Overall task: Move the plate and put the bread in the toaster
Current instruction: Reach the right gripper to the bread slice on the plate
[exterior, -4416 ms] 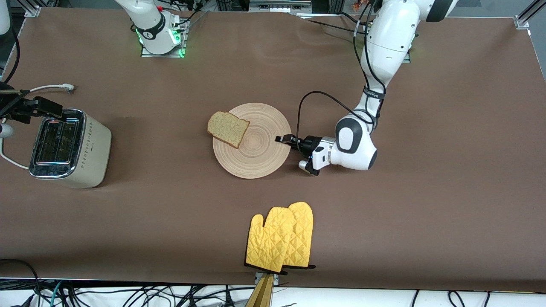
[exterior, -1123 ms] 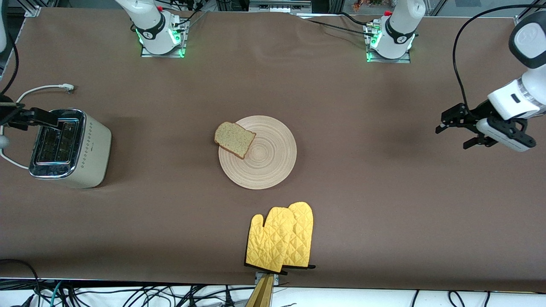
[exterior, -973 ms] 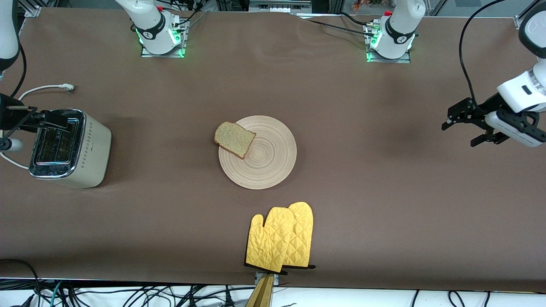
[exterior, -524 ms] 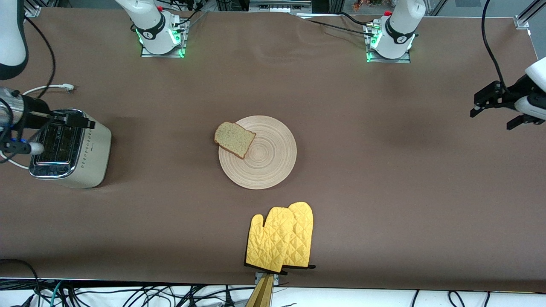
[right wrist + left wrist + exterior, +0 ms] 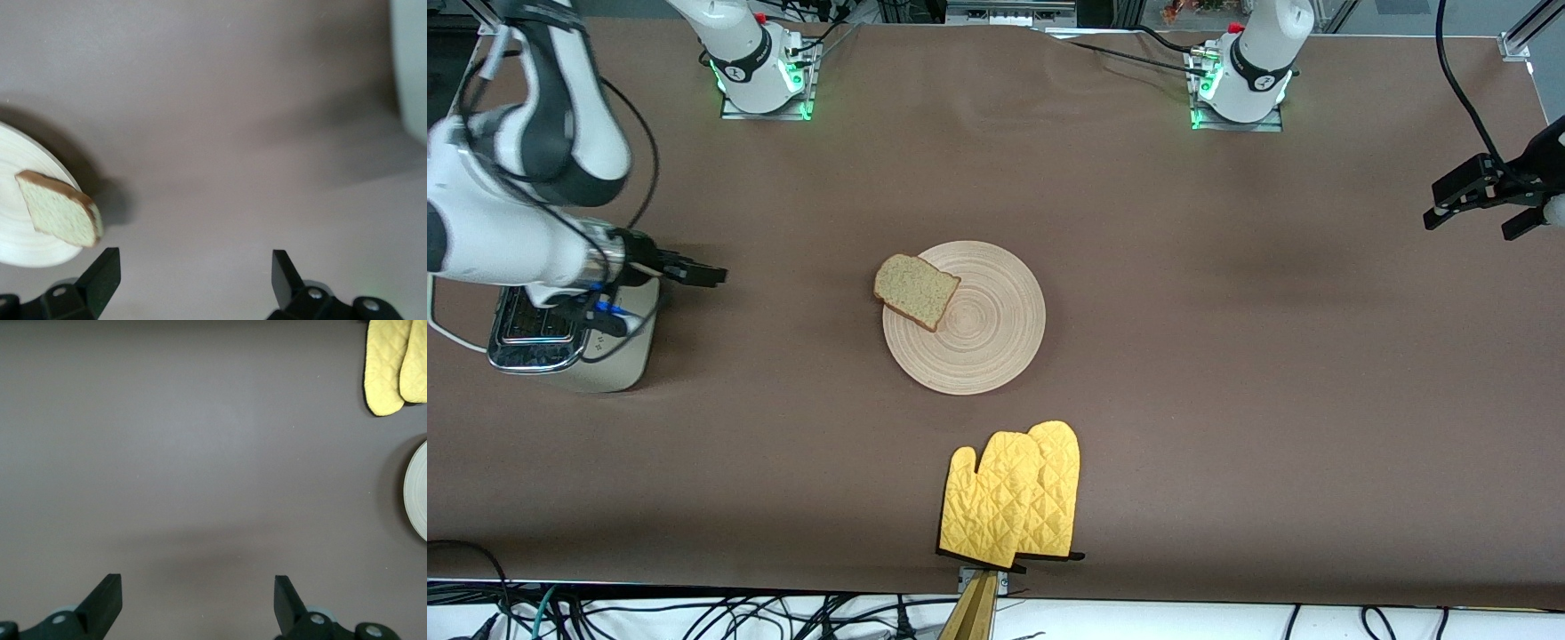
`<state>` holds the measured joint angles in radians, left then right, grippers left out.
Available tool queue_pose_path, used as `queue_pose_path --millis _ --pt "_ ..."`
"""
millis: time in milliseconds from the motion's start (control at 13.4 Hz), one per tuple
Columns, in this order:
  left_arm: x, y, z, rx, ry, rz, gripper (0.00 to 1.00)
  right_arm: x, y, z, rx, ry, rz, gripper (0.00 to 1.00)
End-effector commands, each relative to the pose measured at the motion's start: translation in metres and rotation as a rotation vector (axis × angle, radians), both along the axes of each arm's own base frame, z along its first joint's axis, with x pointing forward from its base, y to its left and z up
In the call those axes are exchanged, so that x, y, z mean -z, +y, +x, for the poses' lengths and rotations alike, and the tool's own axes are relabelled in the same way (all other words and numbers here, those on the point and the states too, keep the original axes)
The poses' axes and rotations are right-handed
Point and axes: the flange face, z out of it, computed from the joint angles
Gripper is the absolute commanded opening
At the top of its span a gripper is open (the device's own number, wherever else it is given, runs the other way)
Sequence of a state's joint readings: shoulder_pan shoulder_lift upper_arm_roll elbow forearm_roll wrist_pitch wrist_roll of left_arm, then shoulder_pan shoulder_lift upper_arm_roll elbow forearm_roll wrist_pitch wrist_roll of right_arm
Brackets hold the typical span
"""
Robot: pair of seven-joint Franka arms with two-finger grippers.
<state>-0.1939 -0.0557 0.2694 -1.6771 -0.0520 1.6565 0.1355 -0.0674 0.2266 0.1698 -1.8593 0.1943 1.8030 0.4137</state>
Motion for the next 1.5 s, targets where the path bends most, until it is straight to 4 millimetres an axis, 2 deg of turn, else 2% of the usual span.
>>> queue_pose_path --millis 0,150,374,599,749,1048,1198,1422 --pt "-0.001 -0.002 0.002 -0.043 0.039 0.028 1.00 0.030 0.042 -0.021 0.102 -0.008 -0.008 1.00" --pt "-0.003 -0.009 0.004 -0.063 0.037 0.032 1.00 0.056 0.068 -0.034 0.142 -0.024 0.048 1.00" --pt "-0.003 -0.003 0.003 -0.081 0.041 0.030 1.00 0.095 0.100 -0.054 0.185 -0.067 0.039 1.00" --pt "-0.003 -0.002 0.004 -0.086 0.039 0.031 1.00 0.112 0.144 -0.063 0.257 -0.065 0.050 1.00" --pt "-0.004 -0.002 0.004 -0.086 0.038 0.031 1.00 0.122 0.164 -0.064 0.278 -0.091 0.073 1.00" --pt "-0.003 -0.006 0.005 -0.077 0.039 0.034 1.00 0.159 0.186 -0.068 0.283 -0.104 0.106 1.00" --pt "-0.003 -0.007 0.005 -0.075 0.039 0.034 1.00 0.170 0.199 -0.072 0.276 -0.122 0.119 1.00" --pt "-0.003 -0.007 0.008 -0.077 0.039 0.036 1.00 0.175 0.200 -0.074 0.274 -0.110 0.117 1.00"
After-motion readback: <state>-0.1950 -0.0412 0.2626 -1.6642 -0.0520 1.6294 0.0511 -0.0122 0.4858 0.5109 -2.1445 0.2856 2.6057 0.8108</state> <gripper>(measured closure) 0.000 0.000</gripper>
